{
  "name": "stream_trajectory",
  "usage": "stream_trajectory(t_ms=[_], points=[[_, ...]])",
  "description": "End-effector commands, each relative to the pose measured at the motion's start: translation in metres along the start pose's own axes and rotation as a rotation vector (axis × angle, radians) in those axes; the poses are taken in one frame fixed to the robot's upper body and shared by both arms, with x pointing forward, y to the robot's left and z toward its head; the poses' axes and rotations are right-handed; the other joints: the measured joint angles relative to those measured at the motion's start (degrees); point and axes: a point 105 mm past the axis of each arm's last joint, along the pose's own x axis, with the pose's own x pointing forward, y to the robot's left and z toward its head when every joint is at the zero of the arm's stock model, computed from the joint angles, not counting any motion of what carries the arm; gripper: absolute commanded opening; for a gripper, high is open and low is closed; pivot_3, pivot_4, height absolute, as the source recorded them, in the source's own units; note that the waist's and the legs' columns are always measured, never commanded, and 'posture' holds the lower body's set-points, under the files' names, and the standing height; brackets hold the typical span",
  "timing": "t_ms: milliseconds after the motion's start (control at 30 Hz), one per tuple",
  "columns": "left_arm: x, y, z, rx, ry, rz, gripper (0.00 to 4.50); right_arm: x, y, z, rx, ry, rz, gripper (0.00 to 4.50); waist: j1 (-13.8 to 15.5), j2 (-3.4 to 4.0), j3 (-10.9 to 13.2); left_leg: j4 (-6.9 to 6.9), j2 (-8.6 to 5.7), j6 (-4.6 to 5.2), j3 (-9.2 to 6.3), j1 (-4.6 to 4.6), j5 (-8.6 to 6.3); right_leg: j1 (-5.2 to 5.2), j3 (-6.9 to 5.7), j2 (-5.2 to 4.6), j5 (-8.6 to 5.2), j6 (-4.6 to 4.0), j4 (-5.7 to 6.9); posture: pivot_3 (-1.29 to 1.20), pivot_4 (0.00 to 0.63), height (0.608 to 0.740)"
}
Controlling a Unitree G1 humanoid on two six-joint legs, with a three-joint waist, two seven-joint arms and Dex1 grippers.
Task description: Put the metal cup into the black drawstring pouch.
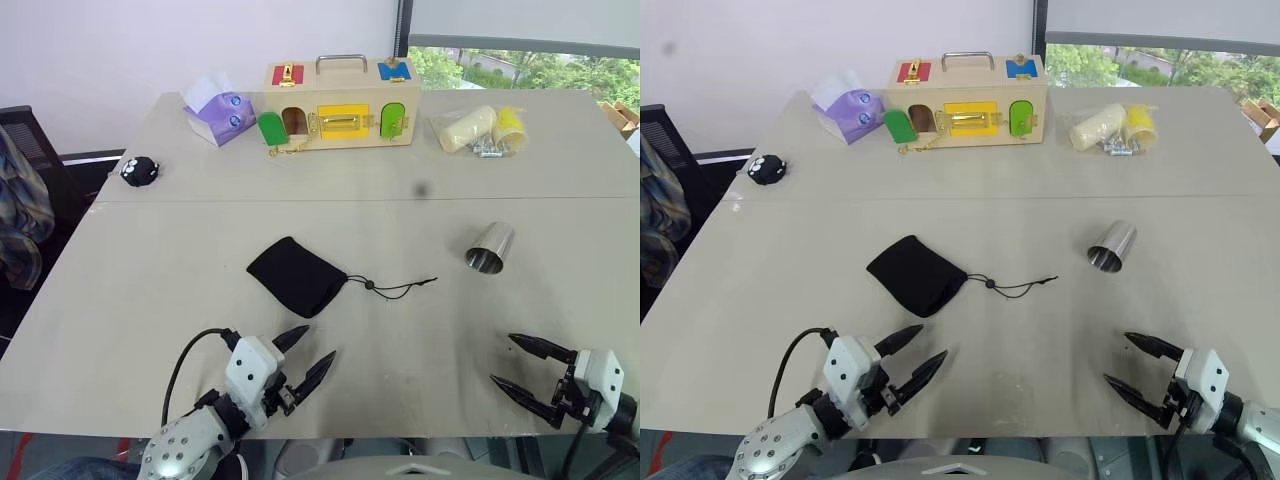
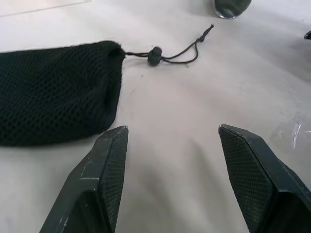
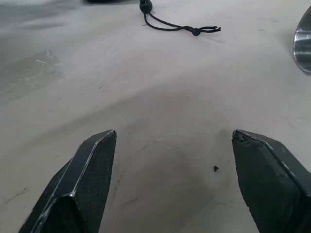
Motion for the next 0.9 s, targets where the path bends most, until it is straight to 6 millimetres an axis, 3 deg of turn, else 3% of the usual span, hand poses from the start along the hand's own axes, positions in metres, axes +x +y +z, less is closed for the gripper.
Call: stream_trajectory(t_ms=[33,333,533,900], points=[[0.001,0.003,0.012,0.066,-0.025,0.029,3.05,0.0,0.002,0.012,-0.034,-0.047,0.005,3.82,0.0,0.0,0.0,0.0,0.0,0.0,0.0,0.0,0.0,0.0,0.0,0.0,0.0,0.0,0.0,0.0,0.15,0.74],[0.012,0.017,0.025,0.183,-0.047,0.257,3.05,0.012,0.035,0.038,0.04,-0.15,0.147,3.82,0.1,-0.07,0.0,0.02,0.01,0.01,0.03,-0.02,-0.01,0.01,0.01,-0.01,0.02,0.04,-0.04,0.0,0.15,0.74],[0.03,0.025,0.026,0.199,-0.052,0.309,3.05,0.02,0.032,0.038,0.018,-0.159,0.117,3.82,0.4,-0.08,0.0,0.08,0.01,0.01,0.02,-0.02,-0.01,0.0,-0.03,0.0,0.08,0.14,-0.02,0.0,0.15,0.74],[0.027,0.037,0.002,0.272,0.029,0.351,3.05,0.01,0.031,0.031,0.021,-0.148,0.098,3.82,0.7,-0.09,0.0,0.08,0.01,-0.01,0.05,-0.02,-0.05,-0.01,-0.01,0.0,0.1,0.16,-0.06,0.0,0.15,0.74]])
